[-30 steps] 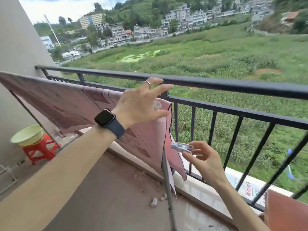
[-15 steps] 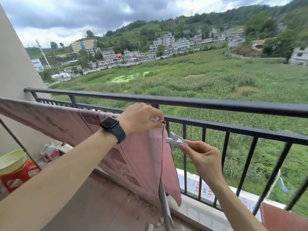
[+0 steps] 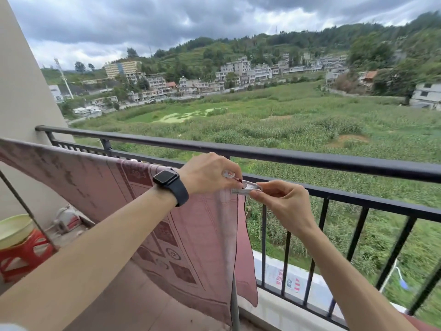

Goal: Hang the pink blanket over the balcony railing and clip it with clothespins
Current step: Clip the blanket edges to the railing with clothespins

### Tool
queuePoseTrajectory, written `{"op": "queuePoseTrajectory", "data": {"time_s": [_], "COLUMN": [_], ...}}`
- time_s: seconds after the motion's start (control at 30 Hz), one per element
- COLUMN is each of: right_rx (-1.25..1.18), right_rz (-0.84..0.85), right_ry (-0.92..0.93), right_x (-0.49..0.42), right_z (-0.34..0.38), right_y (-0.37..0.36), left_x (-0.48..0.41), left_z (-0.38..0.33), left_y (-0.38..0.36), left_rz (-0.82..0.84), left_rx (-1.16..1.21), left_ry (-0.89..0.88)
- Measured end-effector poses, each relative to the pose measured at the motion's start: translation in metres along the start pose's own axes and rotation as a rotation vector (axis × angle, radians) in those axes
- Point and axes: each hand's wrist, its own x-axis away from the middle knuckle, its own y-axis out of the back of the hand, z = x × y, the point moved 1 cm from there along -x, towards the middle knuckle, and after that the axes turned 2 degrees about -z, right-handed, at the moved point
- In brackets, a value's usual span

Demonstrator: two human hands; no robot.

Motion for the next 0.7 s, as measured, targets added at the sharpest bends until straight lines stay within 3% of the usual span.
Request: {"op": "queuePoseTrajectory", "data": {"time_s": [0.33,0.57,0.63,0.7], "right_rx": [-0.020,0.097,0.102,0.063], "right_rz": [0.129,0.164,0.105,0.097], "right_ry": [-0.034,-0.022,-0.045,-0.129], "right_x": [-0.017,-0.008,0.005,0.028], "right_z": [0.005,0.001,-0.010,-0.030], "right_y": [-0.007,0.006,0.016,0.021], "left_x": [-0.001,0.043,0.067,0.086], "left_z": [0.004,-0.006,-0.014,-0.021], "left_y": [0.003,-0.010,-0.032,-0.070], "left_rz": [-0.095,-0.391,-0.303,-0.076], "left_rx": [0.014,0.408,0.665,0.885], "left_ry": [0.040,0.089,0.128,0.242]}}
